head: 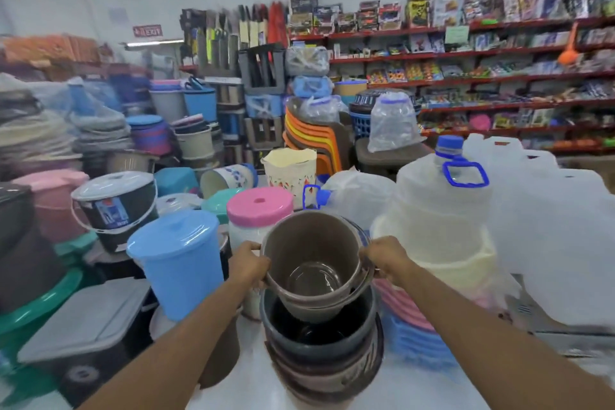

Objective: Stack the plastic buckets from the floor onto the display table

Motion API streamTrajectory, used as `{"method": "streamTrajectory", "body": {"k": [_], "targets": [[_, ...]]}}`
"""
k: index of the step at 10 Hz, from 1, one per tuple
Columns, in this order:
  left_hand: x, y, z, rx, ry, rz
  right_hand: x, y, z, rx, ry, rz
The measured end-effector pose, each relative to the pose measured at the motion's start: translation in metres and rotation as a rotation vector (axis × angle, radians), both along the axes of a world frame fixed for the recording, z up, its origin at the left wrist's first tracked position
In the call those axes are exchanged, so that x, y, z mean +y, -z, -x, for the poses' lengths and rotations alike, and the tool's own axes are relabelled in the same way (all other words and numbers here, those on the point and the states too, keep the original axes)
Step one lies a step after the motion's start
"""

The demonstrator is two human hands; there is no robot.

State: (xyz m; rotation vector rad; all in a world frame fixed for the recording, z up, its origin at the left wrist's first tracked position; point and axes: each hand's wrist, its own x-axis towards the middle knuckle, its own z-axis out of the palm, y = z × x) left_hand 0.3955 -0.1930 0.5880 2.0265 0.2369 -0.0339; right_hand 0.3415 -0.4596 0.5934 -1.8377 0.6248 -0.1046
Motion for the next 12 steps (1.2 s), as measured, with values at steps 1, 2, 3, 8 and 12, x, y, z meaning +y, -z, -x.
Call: {"method": "streamTrajectory", "body": {"k": [1,2,3,8,12], "targets": [[-0.007,0.03,-0.02,0.079,0.021,-0.078,-0.001,0.022,-0.024,0.109,-0.065,0.125],[-0.009,0.07,-0.04,0.2,0.053,-0.074,0.001,0.045,-0.036,0.218,-0.16,0.261],[-0.01,0.114,-0.062,0.301,0.09,-0.16,0.006,0.057,-0.042,0.295,-0.233,0.325],[-0.062,0.146,-0.055,0.377,0.195,-0.691,0.005,0.102,-0.075,0.292,-0.314,0.828],[-0.065,0.087,-0.046,-0.009,0.417,-0.849,0.012,0.087,-0.057,0.29,-0.437,1.05]]}}
